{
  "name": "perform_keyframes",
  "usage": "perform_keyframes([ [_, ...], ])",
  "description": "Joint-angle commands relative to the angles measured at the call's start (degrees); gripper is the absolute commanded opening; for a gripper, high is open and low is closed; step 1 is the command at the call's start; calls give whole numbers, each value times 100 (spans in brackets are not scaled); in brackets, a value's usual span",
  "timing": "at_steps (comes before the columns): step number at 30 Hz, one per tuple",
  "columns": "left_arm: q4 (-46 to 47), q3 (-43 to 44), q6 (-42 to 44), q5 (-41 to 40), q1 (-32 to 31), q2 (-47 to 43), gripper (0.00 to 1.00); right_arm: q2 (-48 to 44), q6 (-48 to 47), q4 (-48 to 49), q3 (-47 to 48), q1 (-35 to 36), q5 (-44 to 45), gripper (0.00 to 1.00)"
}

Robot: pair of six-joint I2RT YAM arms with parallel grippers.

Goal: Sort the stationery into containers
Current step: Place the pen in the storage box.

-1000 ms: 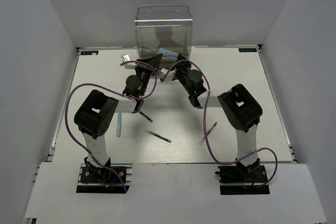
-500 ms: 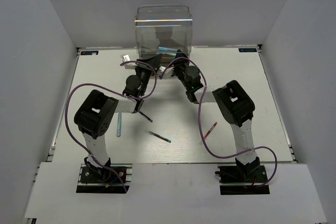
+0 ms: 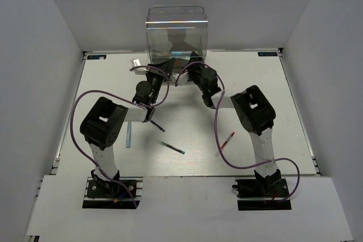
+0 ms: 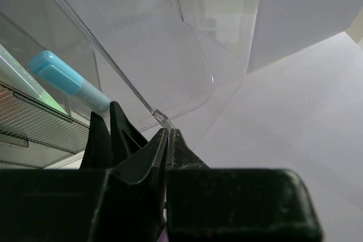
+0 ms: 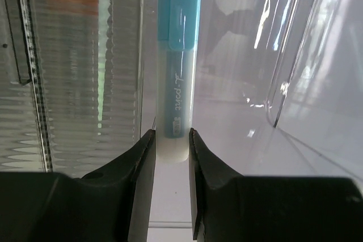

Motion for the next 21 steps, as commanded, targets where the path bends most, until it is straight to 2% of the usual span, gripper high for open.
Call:
perform_keyframes([
  [1, 1625, 131, -13, -11, 46, -54, 5, -154, -379, -613, 117, -67, -222, 0],
  [11, 1678, 78, -13, -11, 46, -54, 5, -278, -1162, -1325, 143, -76, -337, 0],
  [21, 1678, 78, -13, -11, 46, -54, 5, -418, -1707, -2502, 476, -103, -188, 0],
])
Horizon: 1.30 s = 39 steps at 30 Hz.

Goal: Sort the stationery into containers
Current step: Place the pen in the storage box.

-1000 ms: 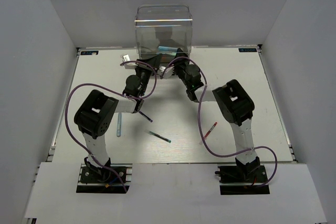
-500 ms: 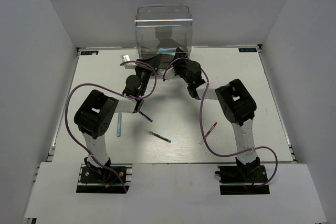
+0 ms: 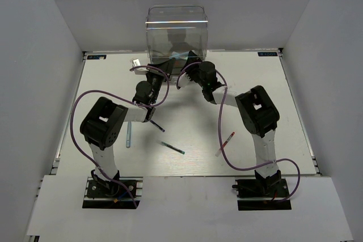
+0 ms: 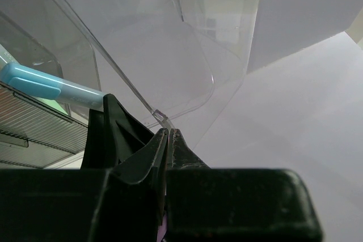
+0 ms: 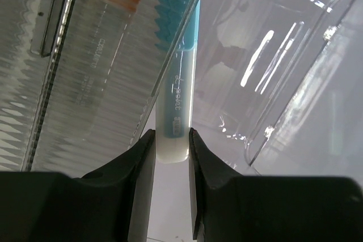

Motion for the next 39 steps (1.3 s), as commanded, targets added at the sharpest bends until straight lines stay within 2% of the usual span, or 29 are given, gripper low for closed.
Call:
perform_keyframes([
  [1, 1678, 78, -13, -11, 46, -54, 5, -139, -169, -1195, 223, -53, 112, 0],
  [4, 1678, 78, -13, -11, 46, -54, 5, -174, -169, -1486, 329, -35, 305, 5],
  [5, 1678, 78, -13, -11, 46, -54, 5, -183, -169, -1522, 355, -52, 279, 11],
  [7, 1678, 78, -13, -11, 46, -54, 5, -200, -81, -1706, 434, -61, 314, 15],
  [8, 1678, 78, -13, -11, 46, -2, 5, -200, -72, -1725, 435, -53, 314, 22],
  [13, 1678, 131, -13, -11, 46, -1, 5, -227, -19, -1505, 365, -53, 279, 33],
  [16, 1678, 131, -13, -11, 46, -1, 5, -262, 77, -1418, 321, -44, 227, 47],
  [21, 1678, 131, -13, -11, 46, -1, 5, -341, 121, -1259, 242, -61, 60, 51],
  [23, 1678, 131, -13, -11, 46, -1, 5, -385, 165, -1259, 198, -79, 16, 61],
  [29, 1678, 131, -13, -11, 46, -53, 5, -621, 428, -1092, -13, -70, -178, 66],
  [35, 1678, 131, -13, -11, 46, -54, 5, -1096, 990, -338, -926, -70, -1168, 66],
  [39, 1678, 131, -13, -11, 46, -54, 5, -1369, 1386, 198, -1514, -70, -1592, 59],
])
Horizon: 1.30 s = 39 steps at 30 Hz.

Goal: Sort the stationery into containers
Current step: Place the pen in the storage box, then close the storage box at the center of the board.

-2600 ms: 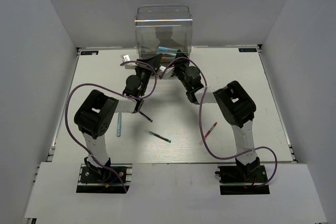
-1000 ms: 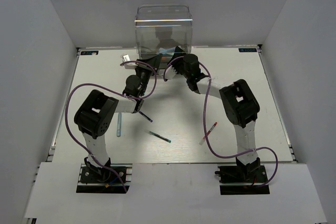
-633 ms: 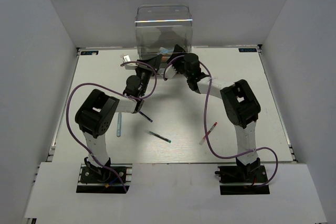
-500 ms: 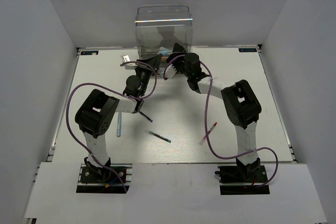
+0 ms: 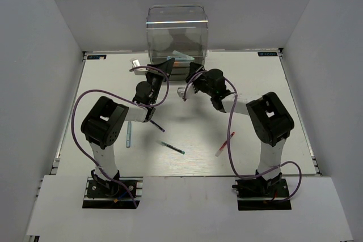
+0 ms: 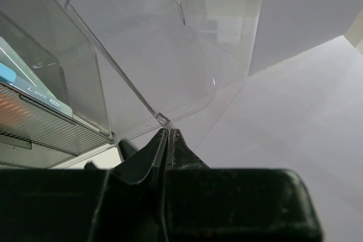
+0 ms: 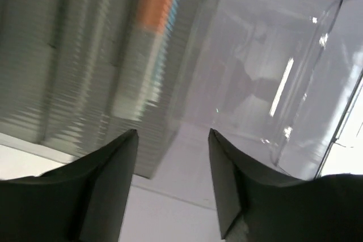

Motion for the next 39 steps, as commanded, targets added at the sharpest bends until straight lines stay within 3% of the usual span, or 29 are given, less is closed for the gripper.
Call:
perform_keyframes([
  [1, 1557, 181, 28, -11, 28, -144, 5, -427, 528, 668, -434, 2, -864, 56],
  [4, 1505, 182, 28, -11, 28, -144, 5, -638, 757, 930, -820, 2, -1172, 33],
  [5, 1505, 182, 28, -11, 28, -144, 5, -665, 800, 958, -900, -6, -1226, 18],
  [7, 1505, 182, 28, -11, 28, -144, 5, -831, 932, 958, -1146, 2, -1401, 0],
  [10, 1505, 182, 28, -11, 28, -144, 5, -1103, 1362, 862, -1322, 11, -1464, 0],
  [13, 1505, 121, 28, -11, 28, -144, 5, -1437, 2195, -31, -1401, 2, -1464, 0],
  [16, 1391, 7, 28, -63, 28, -144, 5, -1789, 2723, -315, -1550, 2, -1473, 0],
  [22, 1012, -239, 28, -291, 28, -267, 5, -2439, 3366, -298, -2253, 29, -1236, 0],
  [30, 960, -416, -25, -345, -33, -214, 12, -2800, 4210, -712, -2430, -6, -849, 0],
  [33, 960, -547, -25, -345, -33, -214, 18, -2976, 4623, -1035, -2369, 2, -840, 12],
  [35, 960, -670, -25, -205, -33, -284, 24, -2942, 5176, -1806, -2054, -6, -805, 29],
  [36, 873, -845, -25, -204, -33, -397, 32, -2907, 5482, -2280, -1826, 2, -805, 40],
  [37, 785, -942, -25, -91, -33, -477, 38, -2880, 5764, -2511, -1728, -33, -822, 67],
  [38, 558, -1039, -25, -38, -33, -565, 42, -2863, 5993, -2905, -1509, -42, -857, 84],
  [39, 416, -1223, 28, -37, -33, -652, 47, -2854, 6073, -3170, -1481, -33, -1014, 90],
])
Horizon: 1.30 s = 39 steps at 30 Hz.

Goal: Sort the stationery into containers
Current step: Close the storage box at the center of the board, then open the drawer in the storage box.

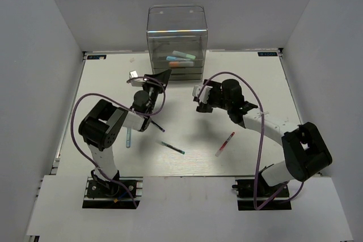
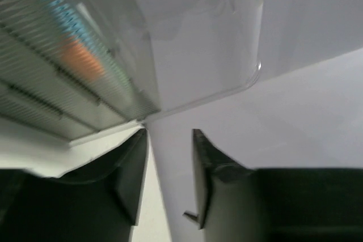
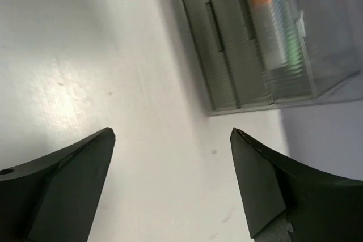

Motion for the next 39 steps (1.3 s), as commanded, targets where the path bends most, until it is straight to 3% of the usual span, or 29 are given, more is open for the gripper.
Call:
perform_keyframes([
  [1, 212, -365, 130, 262, -27, -692, 51, -56, 1081, -1118, 456, -37, -152, 90],
  [7, -1904, -252, 877, 702, -27, -1195, 73, -232, 1916, -1189, 377, -186, -232, 88],
  [9, -2676, -6, 931, 702, -27, -1256, 77, -214, 2190, -1303, 447, -230, -232, 73],
  [10, -2872, 73, 931, 824, -27, -1256, 82, -206, 2399, -1355, 464, -292, -232, 55],
  [13, -3401, 310, 931, 913, 35, -1089, 83, -214, 2840, -1496, 544, -415, -301, 26],
  [14, -3506, 389, 931, 913, 35, -1020, 93, -223, 2902, -1514, 596, -450, -302, 13],
  [15, -3620, 451, 931, 913, 35, -1019, 100, -240, 3094, -1549, 596, -494, -328, 9],
  [17, -4120, 767, 1088, 1036, 35, -835, 100, -267, 3192, -1672, 649, -617, -442, 9],
  [19, -4873, 1257, 1429, 1194, 35, -712, 100, -276, 3315, -1830, 745, -644, -643, 17],
  [20, -5217, 1460, 1536, 1195, 35, -572, 100, -267, 3315, -2126, 798, -722, -723, 26],
  [21, -5586, 1671, 1650, 1264, 35, -492, 100, -258, 3272, -2234, 833, -740, -872, 50],
  [22, -6243, 2065, 1808, 1265, 35, -422, 100, -197, 3245, -2444, 964, -758, -934, 62],
  [24, -6783, 2340, 2265, 1265, 35, -308, 100, -127, 3280, -2691, 1027, -846, -1223, 70],
  [27, -7417, 2473, 2644, 1003, 35, -377, 100, -100, 3526, -2701, 1027, -995, -1392, 66],
  [31, -7375, 2061, 2593, 781, 88, -562, 100, -21, 3816, -2604, 983, -1092, -1558, 57],
  [33, -6893, 1902, 2356, 1026, 192, -615, 100, 14, 3843, -2569, 983, -1162, -1637, 56],
  [37, -5567, 1341, 1645, 1616, 298, -553, 99, -56, 3869, -2569, 896, -1241, -1682, 41],
  [39, -4682, 1068, 1241, 1739, 351, -483, 85, -170, 3799, -2577, 843, -1276, -1647, 35],
])
